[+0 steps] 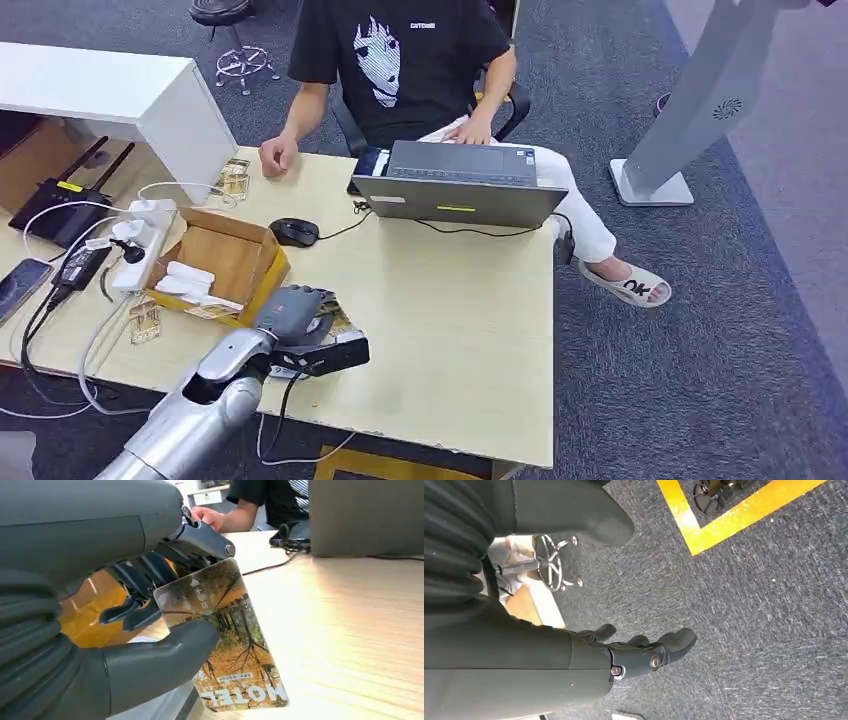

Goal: Pass the card to the sensor for recognition and then transmit it.

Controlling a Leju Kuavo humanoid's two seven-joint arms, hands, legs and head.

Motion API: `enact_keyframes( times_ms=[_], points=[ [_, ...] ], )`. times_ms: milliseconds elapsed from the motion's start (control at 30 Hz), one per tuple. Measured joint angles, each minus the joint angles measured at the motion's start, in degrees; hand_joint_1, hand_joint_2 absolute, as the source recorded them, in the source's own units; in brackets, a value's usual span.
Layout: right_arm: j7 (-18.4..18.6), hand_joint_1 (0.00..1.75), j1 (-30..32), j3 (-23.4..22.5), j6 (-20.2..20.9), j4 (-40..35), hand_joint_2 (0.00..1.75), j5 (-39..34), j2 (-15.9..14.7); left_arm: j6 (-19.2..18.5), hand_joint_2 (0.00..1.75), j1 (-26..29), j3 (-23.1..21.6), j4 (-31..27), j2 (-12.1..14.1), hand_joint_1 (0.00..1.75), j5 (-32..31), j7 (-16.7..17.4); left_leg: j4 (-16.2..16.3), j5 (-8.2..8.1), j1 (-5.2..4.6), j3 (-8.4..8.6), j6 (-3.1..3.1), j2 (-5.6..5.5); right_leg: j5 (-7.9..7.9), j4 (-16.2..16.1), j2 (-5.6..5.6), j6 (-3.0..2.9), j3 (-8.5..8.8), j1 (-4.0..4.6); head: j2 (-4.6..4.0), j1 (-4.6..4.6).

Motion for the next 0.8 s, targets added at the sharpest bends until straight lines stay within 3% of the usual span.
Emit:
enact_keyframes(
  times_ms=[133, 200, 467, 800],
  points=[
    [0.15, 0.00, 0.02, -0.22, 0.00, 0.26, 1.75, 0.00, 0.26, 4.63, 1.75, -0.80, -0.70, 0.09, 1.18, 1.75, -8.51, 5.00, 0.00, 0.01, 0.01, 0.01, -0.01, 0.00, 0.00, 0.00, -0.01, 0.00, -0.01, 0.00, 0.00, -0.02],
    [0.15, 0.00, 0.02, -0.22, 0.00, 0.41, 1.75, 0.00, 0.46, 5.18, 1.75, -1.72, -0.70, -0.04, 2.00, 1.75, -9.35, 5.87, 0.00, 0.01, 0.02, 0.01, -0.01, -0.01, 0.00, 0.02, -0.01, 0.00, 0.00, 0.01, 0.00, -0.02],
    [0.15, 0.00, 0.05, -0.22, 0.00, 0.77, 1.75, 0.00, 0.66, 4.98, 1.75, -3.51, 1.88, -4.11, 4.37, 1.75, -10.07, 6.12, 0.00, 0.02, 0.01, 0.01, -0.02, 0.00, 0.00, 0.04, 0.00, -0.01, 0.00, 0.01, 0.00, -0.02],
    [0.50, 0.00, 0.05, -0.24, 0.00, 1.11, 1.75, 0.00, 0.96, 2.99, 1.75, -3.47, 3.85, -5.71, 5.22, 1.75, -10.24, 4.80, 0.00, 0.02, 0.01, 0.00, -0.02, -0.01, 0.00, 0.04, 0.00, 0.00, 0.00, 0.00, 0.00, -0.02]
  ],
)
